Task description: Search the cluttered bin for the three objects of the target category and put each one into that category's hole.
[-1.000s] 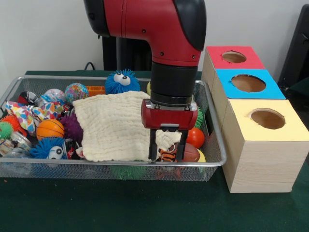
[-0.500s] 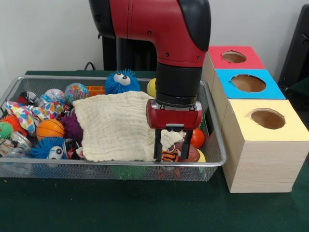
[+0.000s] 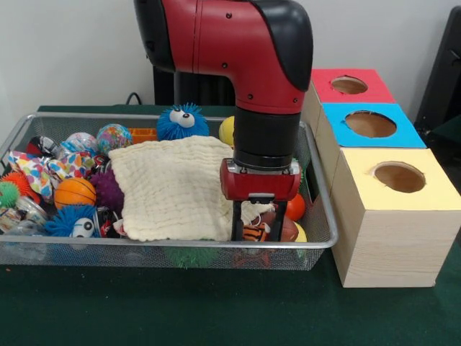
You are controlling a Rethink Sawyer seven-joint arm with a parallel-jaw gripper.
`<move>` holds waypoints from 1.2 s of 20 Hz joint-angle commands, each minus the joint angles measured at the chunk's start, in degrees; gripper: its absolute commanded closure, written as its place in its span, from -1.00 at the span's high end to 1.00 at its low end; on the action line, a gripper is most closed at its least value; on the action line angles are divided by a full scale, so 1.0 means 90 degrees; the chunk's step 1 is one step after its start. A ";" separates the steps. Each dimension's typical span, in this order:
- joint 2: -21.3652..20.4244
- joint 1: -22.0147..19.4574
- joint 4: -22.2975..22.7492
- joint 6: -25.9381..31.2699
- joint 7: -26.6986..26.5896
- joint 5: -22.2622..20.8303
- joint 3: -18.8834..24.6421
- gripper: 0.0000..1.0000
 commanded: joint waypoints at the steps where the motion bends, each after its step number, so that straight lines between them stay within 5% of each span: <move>1: 0.0385 0.0217 0.0417 -0.0305 0.1232 -0.0014 -0.0143 1.00; 15: 0.0416 0.0433 0.0464 -0.0217 0.1266 0.0189 -0.0389 1.00; 16: 0.0411 0.0433 0.0479 -0.0222 0.1269 0.0204 -0.0380 -1.00; 24: 0.0413 0.0458 0.0383 -0.0058 0.1181 0.0196 -0.0430 -1.00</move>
